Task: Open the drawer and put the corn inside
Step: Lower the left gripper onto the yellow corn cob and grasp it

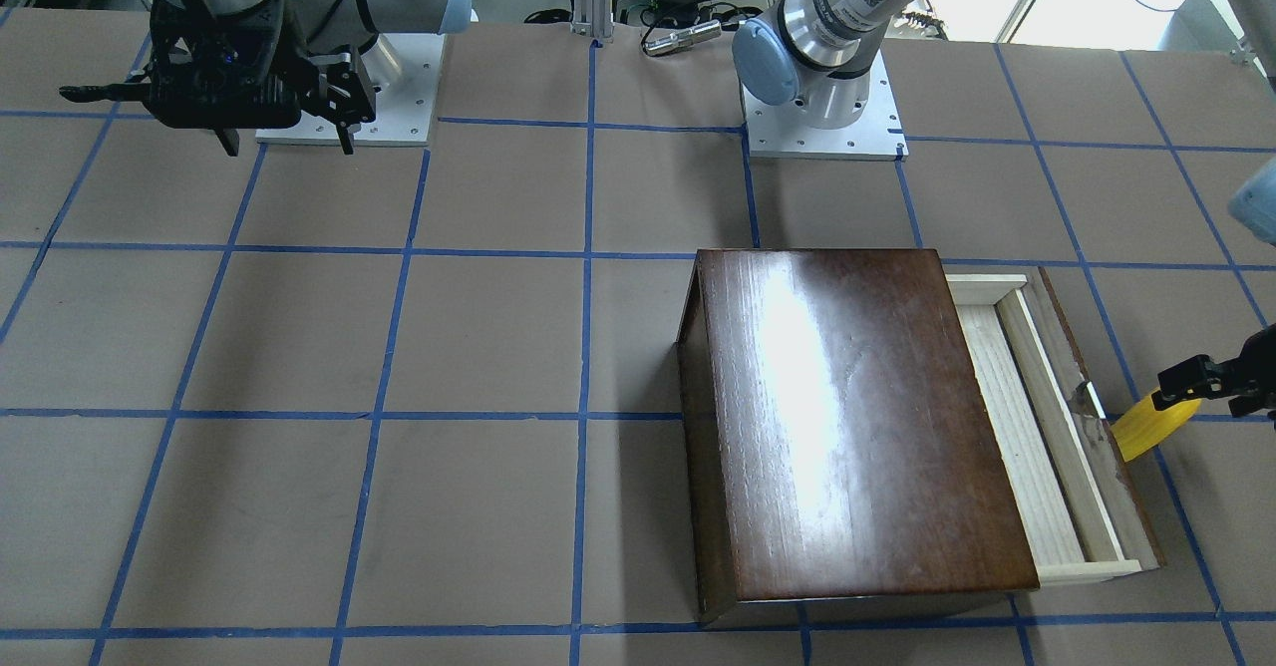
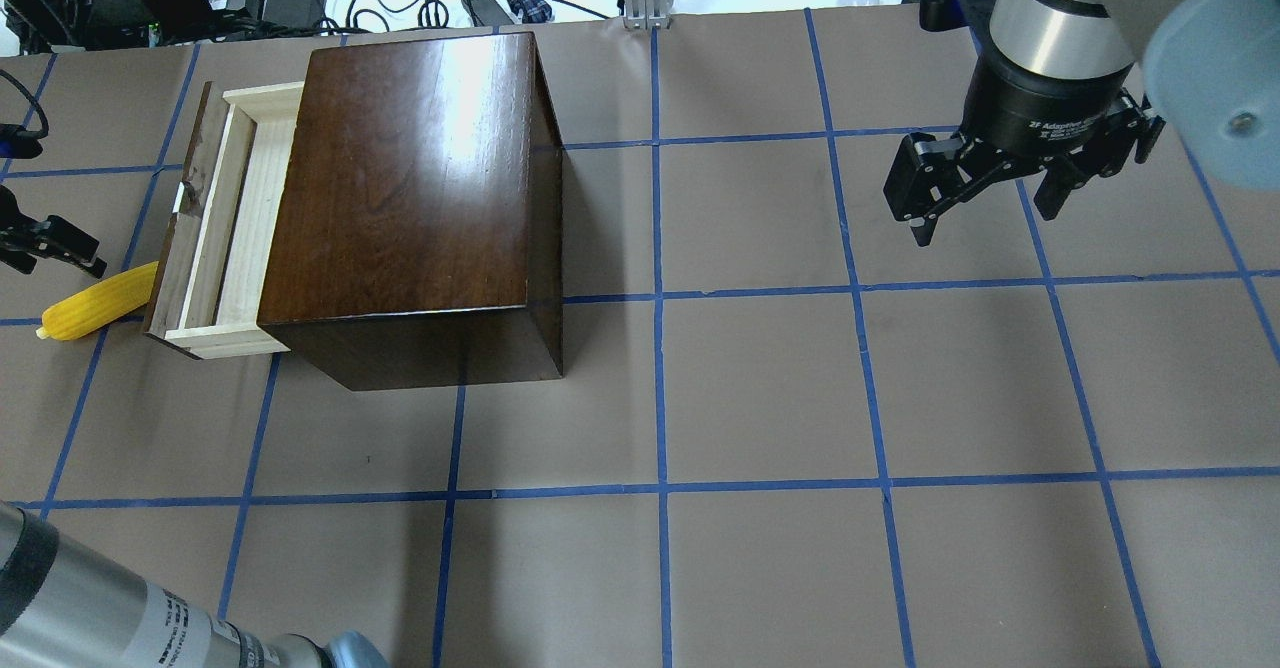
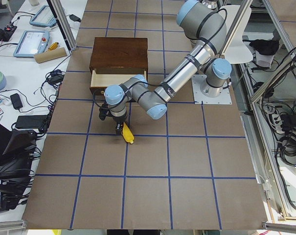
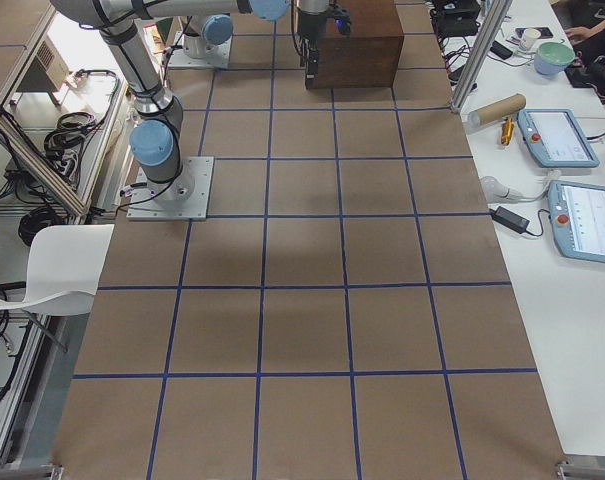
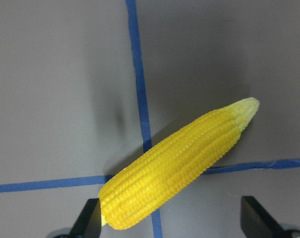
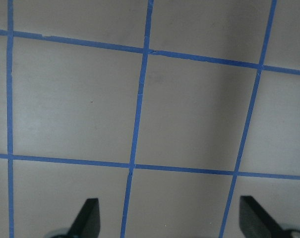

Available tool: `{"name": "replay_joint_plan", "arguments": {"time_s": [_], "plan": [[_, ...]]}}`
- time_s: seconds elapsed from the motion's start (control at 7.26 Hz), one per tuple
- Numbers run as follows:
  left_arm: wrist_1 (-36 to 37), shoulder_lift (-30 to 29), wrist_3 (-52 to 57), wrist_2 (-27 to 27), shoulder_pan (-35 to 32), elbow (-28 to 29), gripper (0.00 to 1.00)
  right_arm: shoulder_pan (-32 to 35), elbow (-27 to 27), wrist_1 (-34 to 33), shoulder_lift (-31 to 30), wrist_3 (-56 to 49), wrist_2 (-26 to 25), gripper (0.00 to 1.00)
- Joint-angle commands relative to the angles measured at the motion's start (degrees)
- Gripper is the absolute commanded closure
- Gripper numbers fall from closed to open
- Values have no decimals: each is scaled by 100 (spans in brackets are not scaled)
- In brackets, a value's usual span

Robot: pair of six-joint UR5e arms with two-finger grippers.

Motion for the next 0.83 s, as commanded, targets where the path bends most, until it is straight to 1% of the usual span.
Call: {"name": "replay_joint_plan", "arguments": {"time_s": [0.0,0.69], "plan": [[136,-235,6,10,2,-73,0,0,0,0,0,0,0,0],[312,-561,33,10,2,-109,0,0,0,0,0,0,0,0]]}}
